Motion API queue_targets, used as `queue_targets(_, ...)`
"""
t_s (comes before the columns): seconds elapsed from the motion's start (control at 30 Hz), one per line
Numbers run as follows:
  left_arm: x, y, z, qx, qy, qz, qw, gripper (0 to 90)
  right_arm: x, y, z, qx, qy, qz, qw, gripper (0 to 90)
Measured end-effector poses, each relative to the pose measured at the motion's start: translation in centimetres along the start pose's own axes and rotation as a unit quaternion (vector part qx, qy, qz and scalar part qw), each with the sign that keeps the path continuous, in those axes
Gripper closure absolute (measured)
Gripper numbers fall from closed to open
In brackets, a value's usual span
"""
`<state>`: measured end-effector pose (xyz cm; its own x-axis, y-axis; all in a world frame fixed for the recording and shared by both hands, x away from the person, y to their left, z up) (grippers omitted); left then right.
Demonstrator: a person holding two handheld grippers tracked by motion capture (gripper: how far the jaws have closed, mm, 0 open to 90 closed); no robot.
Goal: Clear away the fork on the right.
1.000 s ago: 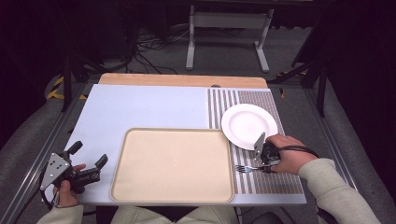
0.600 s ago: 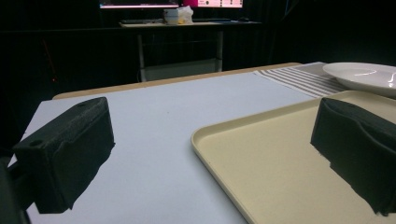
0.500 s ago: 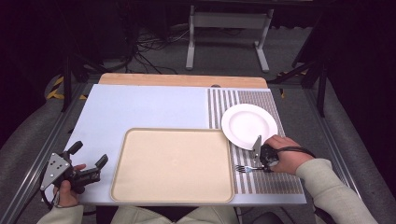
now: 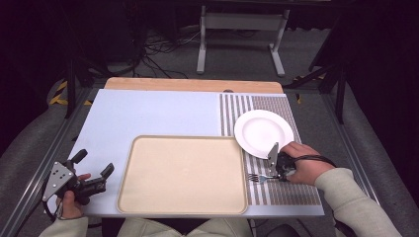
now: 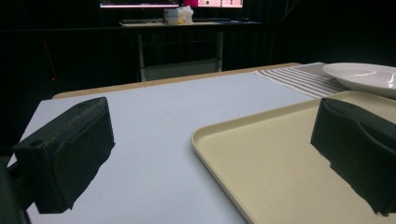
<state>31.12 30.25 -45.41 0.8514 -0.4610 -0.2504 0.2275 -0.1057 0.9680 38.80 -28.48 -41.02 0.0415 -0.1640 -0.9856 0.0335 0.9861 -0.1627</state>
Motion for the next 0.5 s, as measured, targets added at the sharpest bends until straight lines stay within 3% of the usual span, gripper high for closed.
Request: queue_targets(0.5, 0.0, 0.0, 0.0, 0.001, 0.000, 0.000, 1.0000, 0.0, -3.1, -0.1, 0.0, 0.026, -0.016, 0.022, 0.9993, 77.8)
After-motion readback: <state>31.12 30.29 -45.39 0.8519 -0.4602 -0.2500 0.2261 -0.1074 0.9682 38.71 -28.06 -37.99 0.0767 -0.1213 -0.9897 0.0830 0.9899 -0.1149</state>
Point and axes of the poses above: each handheld gripper's, and its own axes: x roughly forward along the jaws, y roughly out of its top, z roughly to its right, the point moved 1 cm from there along x, roughly forward along the jaws, and after that the axes turned 8 degrees about -z, right-handed, at the moved point
